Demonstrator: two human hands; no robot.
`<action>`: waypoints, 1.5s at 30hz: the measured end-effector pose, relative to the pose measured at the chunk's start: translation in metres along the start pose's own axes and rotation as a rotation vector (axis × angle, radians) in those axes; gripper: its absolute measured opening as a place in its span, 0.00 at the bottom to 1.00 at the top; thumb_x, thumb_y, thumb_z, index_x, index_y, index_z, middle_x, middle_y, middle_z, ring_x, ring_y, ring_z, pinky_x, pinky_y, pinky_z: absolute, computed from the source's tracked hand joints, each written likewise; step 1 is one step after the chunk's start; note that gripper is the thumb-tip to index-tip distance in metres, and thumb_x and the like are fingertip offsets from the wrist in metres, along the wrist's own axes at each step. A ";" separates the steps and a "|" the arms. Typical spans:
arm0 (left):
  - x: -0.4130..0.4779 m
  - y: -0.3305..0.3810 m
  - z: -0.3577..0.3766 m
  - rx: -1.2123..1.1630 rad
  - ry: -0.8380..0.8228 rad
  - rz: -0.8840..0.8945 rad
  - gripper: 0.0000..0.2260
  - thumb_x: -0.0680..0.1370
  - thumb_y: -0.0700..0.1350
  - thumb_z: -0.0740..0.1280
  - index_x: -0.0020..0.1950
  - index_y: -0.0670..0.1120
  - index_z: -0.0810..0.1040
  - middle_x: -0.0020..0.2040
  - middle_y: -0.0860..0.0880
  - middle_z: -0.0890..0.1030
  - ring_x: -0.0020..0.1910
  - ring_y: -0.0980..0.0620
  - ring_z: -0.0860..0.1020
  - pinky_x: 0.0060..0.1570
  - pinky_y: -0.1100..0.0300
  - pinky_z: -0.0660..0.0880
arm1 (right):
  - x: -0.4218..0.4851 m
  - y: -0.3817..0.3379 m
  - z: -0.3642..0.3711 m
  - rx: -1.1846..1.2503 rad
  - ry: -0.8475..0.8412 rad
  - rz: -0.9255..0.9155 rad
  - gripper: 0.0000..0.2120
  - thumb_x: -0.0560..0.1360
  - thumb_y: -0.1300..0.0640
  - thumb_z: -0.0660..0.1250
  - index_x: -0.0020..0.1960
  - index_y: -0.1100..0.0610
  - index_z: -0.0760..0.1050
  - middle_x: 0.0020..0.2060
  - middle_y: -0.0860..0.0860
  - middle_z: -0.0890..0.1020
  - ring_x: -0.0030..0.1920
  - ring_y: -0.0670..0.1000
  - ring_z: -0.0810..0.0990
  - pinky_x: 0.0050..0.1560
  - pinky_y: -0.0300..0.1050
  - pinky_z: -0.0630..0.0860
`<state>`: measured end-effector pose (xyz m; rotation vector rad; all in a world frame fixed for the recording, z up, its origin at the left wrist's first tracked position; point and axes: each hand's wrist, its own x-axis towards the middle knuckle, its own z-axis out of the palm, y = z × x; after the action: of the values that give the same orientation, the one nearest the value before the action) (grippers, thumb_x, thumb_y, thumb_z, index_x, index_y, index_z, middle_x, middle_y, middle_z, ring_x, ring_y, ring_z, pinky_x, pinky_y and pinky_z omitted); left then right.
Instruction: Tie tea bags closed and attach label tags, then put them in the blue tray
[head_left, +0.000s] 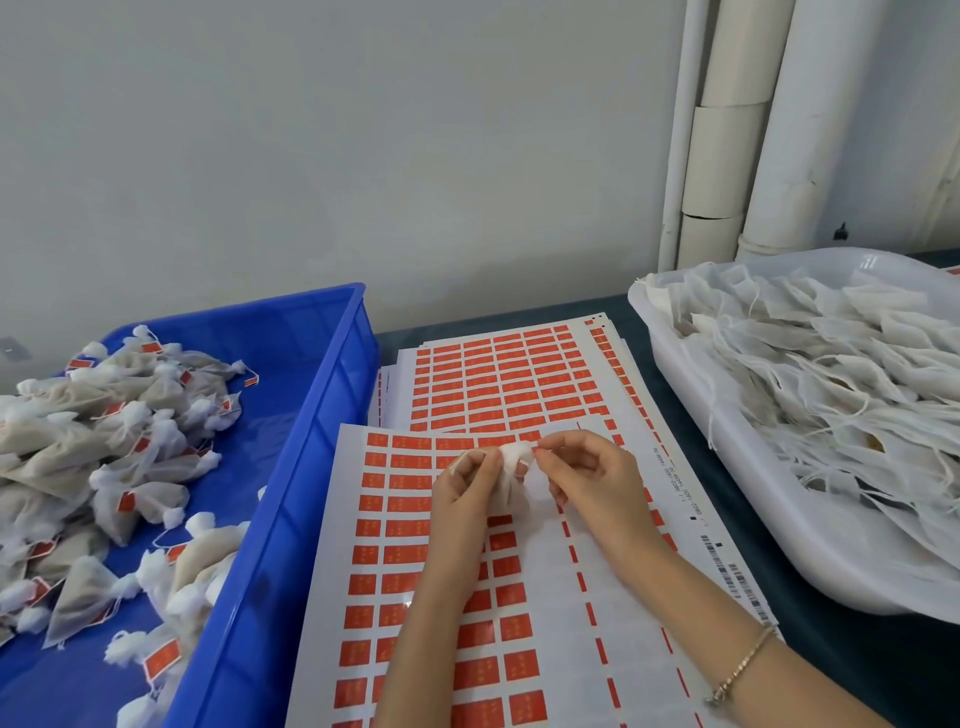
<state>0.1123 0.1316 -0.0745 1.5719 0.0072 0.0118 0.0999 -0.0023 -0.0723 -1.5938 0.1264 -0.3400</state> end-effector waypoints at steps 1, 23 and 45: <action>0.001 0.000 -0.001 -0.006 0.005 -0.006 0.07 0.79 0.50 0.65 0.46 0.50 0.82 0.42 0.53 0.83 0.46 0.50 0.81 0.46 0.63 0.77 | 0.001 -0.001 -0.001 -0.002 0.001 -0.005 0.08 0.72 0.54 0.74 0.50 0.49 0.78 0.40 0.45 0.83 0.39 0.45 0.83 0.37 0.32 0.78; 0.002 -0.002 0.000 0.020 0.020 0.001 0.07 0.77 0.51 0.67 0.45 0.51 0.82 0.41 0.53 0.83 0.45 0.49 0.81 0.44 0.63 0.77 | -0.006 0.000 -0.001 -0.225 0.001 -0.317 0.10 0.72 0.64 0.72 0.41 0.49 0.78 0.38 0.41 0.81 0.44 0.40 0.79 0.43 0.27 0.75; -0.003 0.005 0.000 -0.026 0.033 0.014 0.08 0.76 0.52 0.66 0.42 0.55 0.84 0.41 0.54 0.84 0.45 0.53 0.82 0.42 0.65 0.79 | -0.004 0.012 -0.004 -0.558 -0.144 -0.362 0.05 0.77 0.50 0.66 0.49 0.49 0.79 0.43 0.41 0.81 0.38 0.41 0.78 0.41 0.25 0.73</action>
<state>0.1089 0.1316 -0.0695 1.5460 0.0219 0.0493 0.0960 -0.0058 -0.0845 -2.1941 -0.1992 -0.4963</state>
